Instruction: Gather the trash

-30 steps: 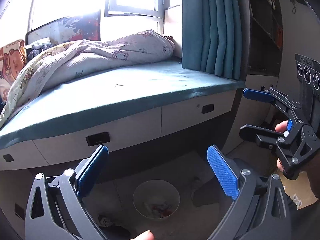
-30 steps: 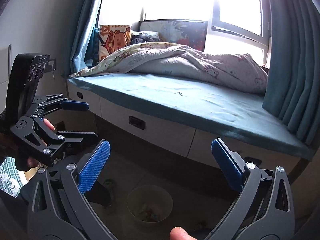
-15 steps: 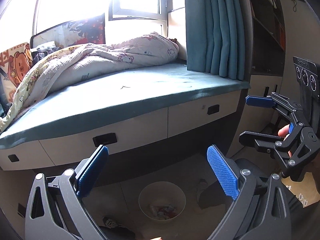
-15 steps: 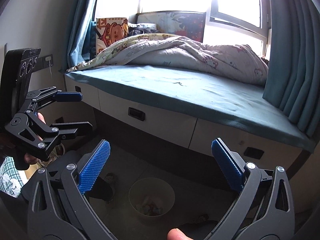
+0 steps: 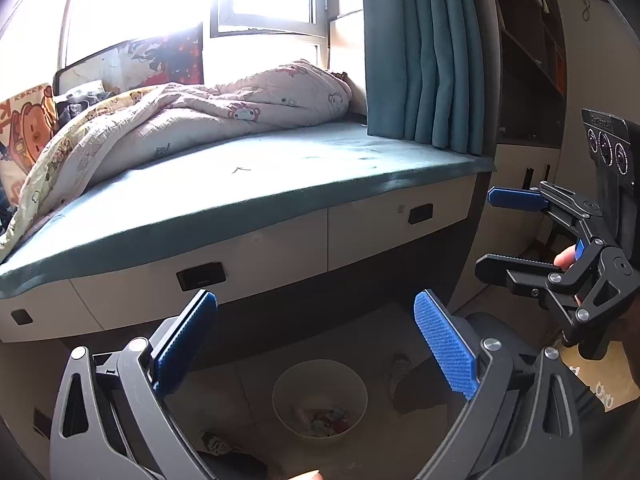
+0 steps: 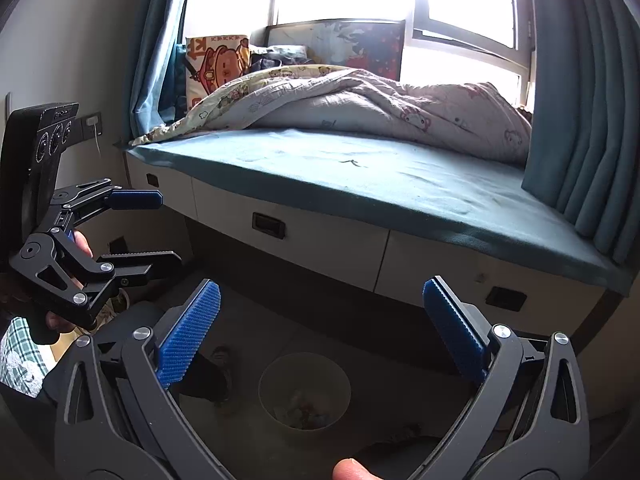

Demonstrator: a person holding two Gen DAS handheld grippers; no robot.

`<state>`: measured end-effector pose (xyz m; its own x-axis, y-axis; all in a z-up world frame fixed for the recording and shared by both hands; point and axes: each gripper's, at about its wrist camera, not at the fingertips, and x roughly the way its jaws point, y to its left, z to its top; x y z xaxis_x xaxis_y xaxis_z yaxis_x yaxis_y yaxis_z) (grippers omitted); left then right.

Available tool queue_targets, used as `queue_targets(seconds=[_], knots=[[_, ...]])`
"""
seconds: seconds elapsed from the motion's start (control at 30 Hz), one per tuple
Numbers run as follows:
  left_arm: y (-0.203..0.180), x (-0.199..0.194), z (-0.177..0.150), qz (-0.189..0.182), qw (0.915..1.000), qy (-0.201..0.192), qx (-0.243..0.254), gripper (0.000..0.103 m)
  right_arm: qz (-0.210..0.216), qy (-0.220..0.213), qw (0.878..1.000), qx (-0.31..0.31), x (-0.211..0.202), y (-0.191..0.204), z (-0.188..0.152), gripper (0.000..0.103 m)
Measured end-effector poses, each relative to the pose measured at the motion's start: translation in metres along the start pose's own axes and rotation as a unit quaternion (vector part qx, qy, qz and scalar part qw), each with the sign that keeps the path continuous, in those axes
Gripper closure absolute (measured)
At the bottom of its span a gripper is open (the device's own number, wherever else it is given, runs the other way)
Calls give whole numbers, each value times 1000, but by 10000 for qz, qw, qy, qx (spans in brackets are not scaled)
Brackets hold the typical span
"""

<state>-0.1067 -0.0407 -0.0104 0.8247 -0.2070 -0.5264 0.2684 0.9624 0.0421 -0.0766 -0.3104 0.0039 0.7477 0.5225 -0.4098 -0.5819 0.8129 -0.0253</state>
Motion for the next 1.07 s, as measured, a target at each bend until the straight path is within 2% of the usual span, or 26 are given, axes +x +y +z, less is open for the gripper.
queue_targets(seconds=[0.27, 0.5, 0.8, 0.9, 1.07], knots=[[4, 1, 0, 92, 9999, 34, -62, 6, 1, -7, 10000, 18, 0, 1, 0, 5], [11, 2, 1, 7, 9996, 40, -276, 6, 21, 3, 10000, 23, 0, 0, 0, 5], [8, 1, 0, -37, 9999, 42, -149, 6, 39, 25, 10000, 34, 2, 2, 0, 5], [6, 2, 0, 51, 10000, 24, -71, 6, 34, 24, 10000, 35, 2, 3, 0, 5], [10, 3, -1, 39, 9998, 68, -179, 6, 51, 7, 10000, 26, 1, 4, 0, 5]])
